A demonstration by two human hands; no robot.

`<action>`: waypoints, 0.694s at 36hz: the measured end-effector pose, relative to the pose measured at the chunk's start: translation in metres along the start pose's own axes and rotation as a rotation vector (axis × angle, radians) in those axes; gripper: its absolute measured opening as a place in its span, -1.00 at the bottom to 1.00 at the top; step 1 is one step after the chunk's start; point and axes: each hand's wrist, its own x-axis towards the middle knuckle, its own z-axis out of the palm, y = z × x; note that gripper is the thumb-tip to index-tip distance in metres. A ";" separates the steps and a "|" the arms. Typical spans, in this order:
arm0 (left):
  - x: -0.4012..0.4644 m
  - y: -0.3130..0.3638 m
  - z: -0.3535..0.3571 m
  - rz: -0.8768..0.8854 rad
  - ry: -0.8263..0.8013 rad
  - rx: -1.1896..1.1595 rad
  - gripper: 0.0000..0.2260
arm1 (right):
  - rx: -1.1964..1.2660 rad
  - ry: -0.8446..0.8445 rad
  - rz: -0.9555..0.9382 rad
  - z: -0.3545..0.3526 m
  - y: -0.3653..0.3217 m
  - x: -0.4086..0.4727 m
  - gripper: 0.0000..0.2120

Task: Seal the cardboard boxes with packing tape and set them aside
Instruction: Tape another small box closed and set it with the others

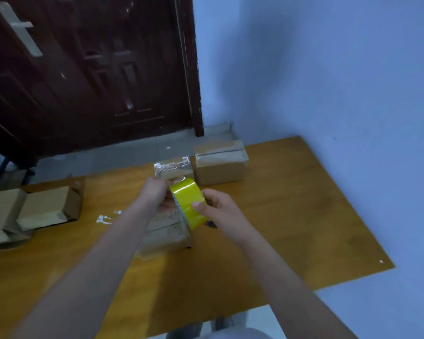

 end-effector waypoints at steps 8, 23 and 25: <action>0.026 0.042 -0.014 0.236 0.123 -0.030 -0.67 | -0.335 0.207 0.043 0.019 -0.022 0.007 -0.68; 0.044 -0.002 -0.032 0.262 -0.149 0.049 -0.72 | -0.379 0.214 0.314 0.057 0.021 -0.013 -0.78; 0.045 -0.010 -0.030 0.260 -0.138 0.076 -0.73 | -0.338 0.213 0.330 0.060 0.023 -0.018 -0.78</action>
